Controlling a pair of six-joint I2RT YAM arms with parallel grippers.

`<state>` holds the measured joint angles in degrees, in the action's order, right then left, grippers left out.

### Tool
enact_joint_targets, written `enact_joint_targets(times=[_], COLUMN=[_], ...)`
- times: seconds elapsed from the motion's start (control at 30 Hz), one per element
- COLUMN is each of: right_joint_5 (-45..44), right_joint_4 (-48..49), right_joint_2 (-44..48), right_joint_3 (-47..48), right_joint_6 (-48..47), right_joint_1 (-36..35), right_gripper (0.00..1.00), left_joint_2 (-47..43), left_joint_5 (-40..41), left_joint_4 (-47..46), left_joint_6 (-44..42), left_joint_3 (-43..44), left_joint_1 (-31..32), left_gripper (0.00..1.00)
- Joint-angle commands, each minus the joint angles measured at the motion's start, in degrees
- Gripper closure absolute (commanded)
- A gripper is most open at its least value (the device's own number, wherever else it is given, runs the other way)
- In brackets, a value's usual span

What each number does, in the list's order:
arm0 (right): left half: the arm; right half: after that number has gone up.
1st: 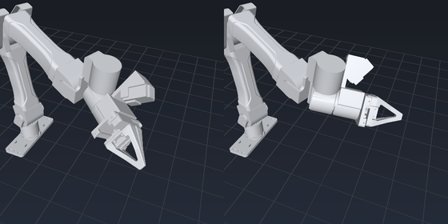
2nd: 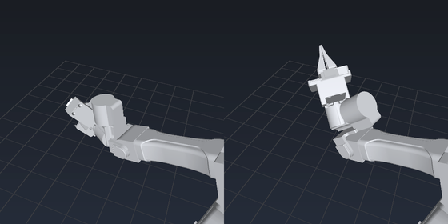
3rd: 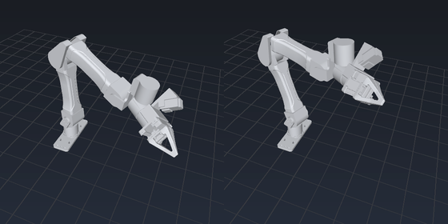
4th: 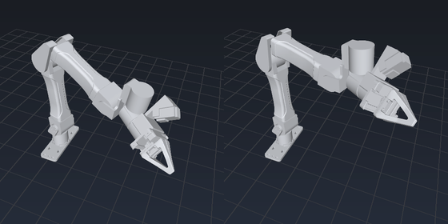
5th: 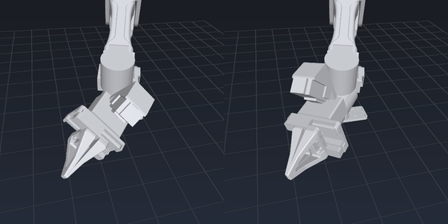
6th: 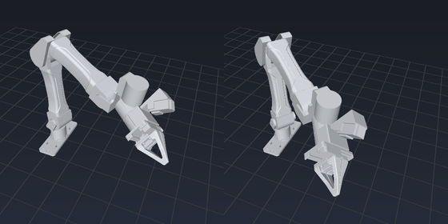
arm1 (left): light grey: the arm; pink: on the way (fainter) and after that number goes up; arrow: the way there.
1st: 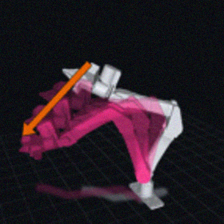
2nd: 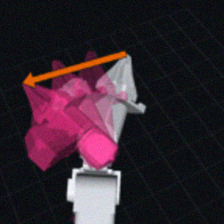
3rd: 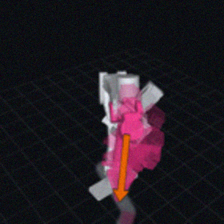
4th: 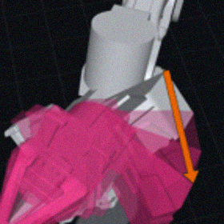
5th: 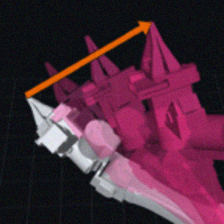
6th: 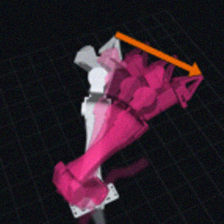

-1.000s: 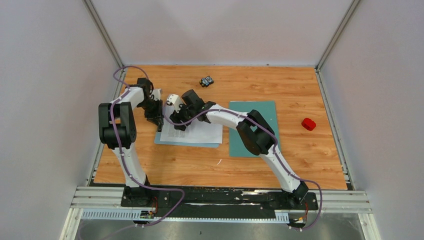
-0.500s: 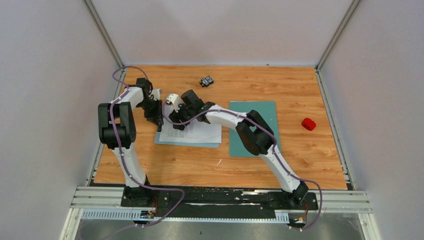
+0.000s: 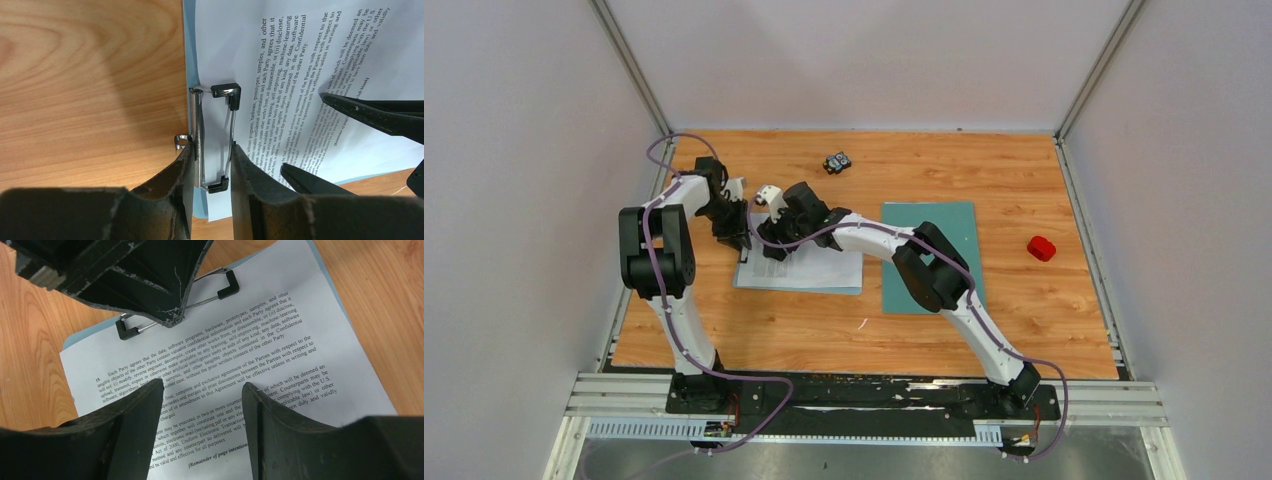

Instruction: Put the files into the folder

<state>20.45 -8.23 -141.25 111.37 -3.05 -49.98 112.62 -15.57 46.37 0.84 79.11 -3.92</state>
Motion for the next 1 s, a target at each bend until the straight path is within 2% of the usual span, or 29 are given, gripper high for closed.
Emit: enact_joint_targets(times=[0.0,0.2,0.3,0.53,0.97], right_joint_5=[1.37,4.51,4.39,1.26,-4.25], right_joint_4=[-0.75,0.86,1.13,-1.22,5.34], right_joint_2=[0.20,7.11,8.92,5.25,4.38], right_joint_3=[-0.63,-1.79,-3.75,-4.26,-10.89], right_joint_6=[3.84,6.14,3.49,-1.69,4.77], right_joint_1=[-0.70,0.67,1.06,1.35,0.63], right_gripper=[0.39,0.35,0.35,0.36,0.40], left_joint_2=[-2.92,-2.81,-2.96,-3.57,-4.23], left_joint_5=[-2.41,-1.95,-1.99,-2.01,-2.45], left_joint_4=[-1.73,-2.39,-2.50,-3.03,-4.15], left_joint_6=[1.78,2.04,2.02,2.31,3.90], left_joint_3=[-0.86,-1.76,-2.24,-2.96,-4.31], left_joint_1=[-0.43,-0.47,-0.47,-0.46,-0.45], left_gripper=[1.00,1.00,1.00,1.00,1.00])
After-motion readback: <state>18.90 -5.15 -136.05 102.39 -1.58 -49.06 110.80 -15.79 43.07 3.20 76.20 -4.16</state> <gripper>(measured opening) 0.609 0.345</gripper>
